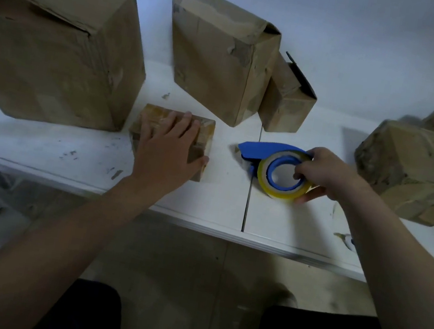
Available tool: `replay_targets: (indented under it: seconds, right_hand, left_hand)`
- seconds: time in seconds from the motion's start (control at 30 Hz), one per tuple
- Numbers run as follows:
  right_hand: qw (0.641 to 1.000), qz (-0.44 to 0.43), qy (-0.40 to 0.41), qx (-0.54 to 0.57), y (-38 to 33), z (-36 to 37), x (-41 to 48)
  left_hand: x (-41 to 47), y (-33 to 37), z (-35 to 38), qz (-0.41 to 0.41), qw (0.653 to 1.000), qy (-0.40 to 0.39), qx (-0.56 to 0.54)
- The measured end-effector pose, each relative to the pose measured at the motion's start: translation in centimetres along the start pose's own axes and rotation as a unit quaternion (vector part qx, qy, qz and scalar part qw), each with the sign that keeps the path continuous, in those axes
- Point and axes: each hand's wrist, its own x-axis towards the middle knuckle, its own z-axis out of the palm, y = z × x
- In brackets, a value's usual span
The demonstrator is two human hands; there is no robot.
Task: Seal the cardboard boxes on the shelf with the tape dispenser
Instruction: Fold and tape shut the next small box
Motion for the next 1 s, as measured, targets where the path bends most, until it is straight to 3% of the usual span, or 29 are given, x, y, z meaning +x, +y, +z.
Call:
replay_targets:
  seconds: [0.13,0.3,0.47,0.57,0.67,0.77,0.87,1.0]
  right_hand:
    - [1.000,0.009,0.000,-0.029,1.2,0.2,0.8]
    - [0.984,-0.053,0.057,-0.163,1.5,0.8,1.2]
    - [0.923,-0.074,0.076,-0.370,1.2,1.8,0.4]
    - [0.902,-0.062,0.091,-0.417,0.6,3.0,-0.3]
    - [0.903,-0.125,0.104,-0.399,-1.0,4.1,-1.7]
    - [0.899,-0.283,0.094,-0.322,-2.6,5.3,-2.6]
    - [0.878,-0.413,0.044,-0.239,-4.3,7.1,-3.3]
    - [0.842,-0.496,-0.012,-0.213,-5.7,9.6,-3.1]
  left_hand:
    - [0.0,0.2,-0.1,0.008,1.000,0.003,-0.009]
    - [-0.2,0.4,-0.6,0.002,0.999,-0.005,-0.040]
    - [-0.6,-0.4,-1.0,0.034,0.993,-0.037,-0.105]
    - [-0.7,-1.8,-1.3,0.088,0.976,-0.098,-0.175]
    - [-1.1,-3.1,-2.1,0.151,0.953,-0.128,-0.228]
    - [-1.6,-3.8,-3.1,0.180,0.939,-0.143,-0.257]
    - [-1.9,-4.5,-3.3,0.176,0.939,-0.114,-0.272]
    - [-2.0,-5.1,-3.5,0.187,0.946,-0.054,-0.261]
